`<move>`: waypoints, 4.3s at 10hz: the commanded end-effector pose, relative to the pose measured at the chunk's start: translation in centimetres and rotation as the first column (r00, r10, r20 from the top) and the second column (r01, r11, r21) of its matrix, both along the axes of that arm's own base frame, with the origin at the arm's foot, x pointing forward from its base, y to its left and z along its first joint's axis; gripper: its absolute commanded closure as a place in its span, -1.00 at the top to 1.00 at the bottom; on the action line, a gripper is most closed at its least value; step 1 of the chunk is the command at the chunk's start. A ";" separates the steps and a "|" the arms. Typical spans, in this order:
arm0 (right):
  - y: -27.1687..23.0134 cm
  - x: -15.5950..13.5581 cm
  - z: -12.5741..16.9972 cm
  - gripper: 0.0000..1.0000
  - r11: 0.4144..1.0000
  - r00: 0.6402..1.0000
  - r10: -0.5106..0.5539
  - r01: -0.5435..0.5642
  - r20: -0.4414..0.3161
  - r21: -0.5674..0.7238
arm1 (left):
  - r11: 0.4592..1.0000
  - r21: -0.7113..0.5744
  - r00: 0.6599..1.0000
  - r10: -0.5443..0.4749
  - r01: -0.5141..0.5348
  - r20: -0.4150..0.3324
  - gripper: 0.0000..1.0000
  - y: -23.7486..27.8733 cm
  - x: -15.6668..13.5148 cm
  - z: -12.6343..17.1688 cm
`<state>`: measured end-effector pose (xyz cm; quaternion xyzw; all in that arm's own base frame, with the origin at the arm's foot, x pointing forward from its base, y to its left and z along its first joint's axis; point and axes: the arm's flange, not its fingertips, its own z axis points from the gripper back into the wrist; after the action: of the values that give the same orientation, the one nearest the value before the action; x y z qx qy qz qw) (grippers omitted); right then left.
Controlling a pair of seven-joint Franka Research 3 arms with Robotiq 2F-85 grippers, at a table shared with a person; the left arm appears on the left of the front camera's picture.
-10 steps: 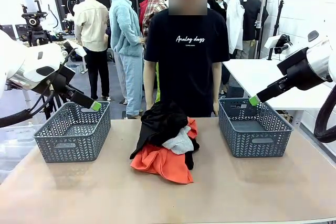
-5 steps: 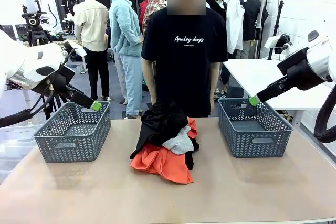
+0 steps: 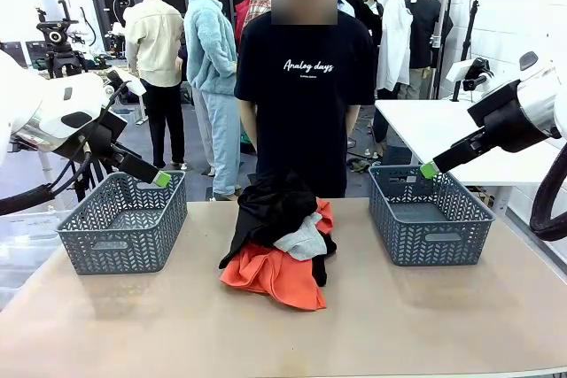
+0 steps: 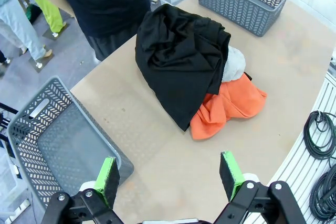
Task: Sort the tops and bottoms.
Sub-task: Lift clothes from the center of the table with your left hand.
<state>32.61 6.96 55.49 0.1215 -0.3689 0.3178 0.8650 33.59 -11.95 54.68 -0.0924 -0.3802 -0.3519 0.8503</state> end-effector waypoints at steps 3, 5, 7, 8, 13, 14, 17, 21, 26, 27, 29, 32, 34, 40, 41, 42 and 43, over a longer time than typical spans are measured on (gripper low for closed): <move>0.0 0.0 -0.1 1.00 1.000 1.000 0.007 -0.007 -0.010 0.009 | 1.000 0.002 1.000 -0.001 0.001 0.002 1.00 0.2 0.1 0.0; 0.0 0.0 -0.1 1.00 1.000 1.000 0.007 -0.007 -0.010 0.009 | 1.000 0.002 1.000 -0.001 0.001 0.002 1.00 0.2 0.1 0.0; 0.0 0.0 -0.1 1.00 1.000 1.000 0.007 -0.007 -0.010 0.009 | 0.999 0.005 0.998 -0.047 0.047 -0.033 1.00 -1.4 -0.4 0.4; 0.0 0.0 -0.1 1.00 1.000 1.000 0.007 -0.007 -0.010 0.009 | 0.999 -0.021 0.998 -0.041 0.041 -0.039 1.00 -3.7 1.6 0.8; 0.0 0.0 -0.1 1.00 1.000 1.000 0.007 -0.007 -0.010 0.009 | 0.988 -0.061 0.962 0.125 -0.144 -0.244 1.00 -11.8 11.9 -0.3; 0.0 0.0 -0.1 1.00 1.000 1.000 0.007 -0.007 -0.010 0.009 | 0.981 -0.085 0.956 0.146 -0.173 -0.255 1.00 -11.6 12.6 -0.6; 0.0 0.0 -0.1 1.00 1.000 1.000 0.007 -0.007 -0.010 0.009 | 0.990 -0.062 0.969 0.107 -0.123 -0.221 1.00 -11.8 12.0 -1.6; 0.0 0.0 -0.1 1.00 1.000 1.000 0.007 -0.007 -0.010 0.009 | 0.979 -0.068 0.963 0.175 -0.193 -0.206 1.00 -16.0 16.6 -2.7; 0.0 0.0 -0.1 1.00 1.000 1.000 0.007 -0.007 -0.010 0.009 | 0.949 0.166 0.920 0.304 -0.269 -0.247 1.00 -23.0 21.6 -5.3; 0.0 0.0 -0.1 1.00 1.000 1.000 0.007 -0.007 -0.010 0.009 | 0.943 0.194 0.916 0.314 -0.271 -0.249 1.00 -23.8 21.8 -5.4; 0.0 0.0 -0.1 1.00 1.000 1.000 0.007 -0.007 -0.010 0.009 | 0.931 0.238 0.901 0.337 -0.276 -0.275 1.00 -25.7 22.1 -5.4; 0.0 0.0 -0.1 1.00 1.000 1.000 0.007 -0.007 -0.010 0.009 | 0.859 0.270 0.758 0.511 -0.434 -0.405 1.00 -26.3 22.2 -6.9; 0.0 0.0 -0.1 1.00 1.000 1.000 0.007 -0.007 -0.010 0.009 | 0.849 0.261 0.726 0.529 -0.460 -0.440 1.00 -26.8 22.1 -7.2; 0.0 0.0 -0.1 1.00 1.000 1.000 0.007 -0.007 -0.010 0.009 | 0.807 0.281 0.655 0.588 -0.520 -0.475 1.00 -27.5 23.1 -9.7; 0.0 0.0 -0.1 1.00 1.000 1.000 0.007 -0.007 -0.010 0.009 | 0.803 0.290 0.649 0.593 -0.521 -0.476 1.00 -27.7 23.3 -10.0; 0.0 0.0 -0.1 1.00 1.000 1.000 0.007 -0.007 -0.010 0.009 | 0.791 0.305 0.633 0.609 -0.530 -0.479 1.00 -27.7 23.6 -10.5; 0.0 0.0 -0.1 1.00 1.000 1.000 0.007 -0.007 -0.010 0.009 | 0.777 0.313 0.618 0.626 -0.546 -0.475 1.00 -27.8 23.9 -10.9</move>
<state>32.57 6.89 55.55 0.1192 -0.3693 0.3167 0.8655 56.82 -39.37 43.63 -0.0145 -0.1027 -0.0602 0.9928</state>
